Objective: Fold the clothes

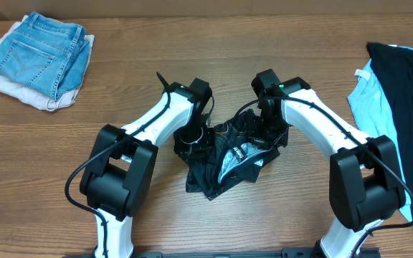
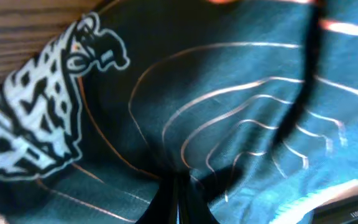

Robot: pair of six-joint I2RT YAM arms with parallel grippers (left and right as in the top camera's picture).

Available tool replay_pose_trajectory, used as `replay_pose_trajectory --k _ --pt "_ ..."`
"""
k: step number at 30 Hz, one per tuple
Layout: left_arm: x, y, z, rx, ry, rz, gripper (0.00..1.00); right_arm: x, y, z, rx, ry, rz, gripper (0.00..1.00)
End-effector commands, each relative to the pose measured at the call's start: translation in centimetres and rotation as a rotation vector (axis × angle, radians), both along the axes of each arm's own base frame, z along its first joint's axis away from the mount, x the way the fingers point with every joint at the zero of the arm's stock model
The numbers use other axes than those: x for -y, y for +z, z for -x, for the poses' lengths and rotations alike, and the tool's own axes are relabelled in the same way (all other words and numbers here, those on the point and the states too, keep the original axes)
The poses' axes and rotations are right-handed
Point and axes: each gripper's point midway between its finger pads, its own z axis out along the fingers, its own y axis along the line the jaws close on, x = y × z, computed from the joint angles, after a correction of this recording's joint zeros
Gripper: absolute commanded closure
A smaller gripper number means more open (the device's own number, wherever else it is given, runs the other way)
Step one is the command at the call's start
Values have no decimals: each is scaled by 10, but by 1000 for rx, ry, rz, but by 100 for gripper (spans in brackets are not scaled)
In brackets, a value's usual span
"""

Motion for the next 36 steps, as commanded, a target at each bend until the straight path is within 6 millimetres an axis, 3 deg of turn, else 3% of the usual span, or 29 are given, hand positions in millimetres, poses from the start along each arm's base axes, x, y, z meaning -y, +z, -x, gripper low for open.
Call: replay_pose_trajectory --k 1,7,15,20,22,32,34,36 --pt "-1 -4 6 -11 15 16 91 0 6 3 15 3 -10 85" --pt "-22 -12 -1 -3 54 -31 88 0 2 2 20 -19 -11 85" --pt "-73 -16 -18 -5 201 -151 93 6 -1 -3 42 -70 35 85" --pt "-103 -15 -24 -33 293 -171 94 9 -1 -10 68 -92 54 72" --pt "-115 -14 -24 -48 327 -175 95 11 -1 -12 70 -103 52 72" --pt "-161 -12 -32 -69 439 -167 96 64 1 -21 4 -300 7 75" --pt "-167 -12 -32 -71 445 -165 96 68 3 -23 0 -291 -47 68" --pt "-171 -12 -32 -69 448 -163 94 75 4 -25 0 -298 -74 55"
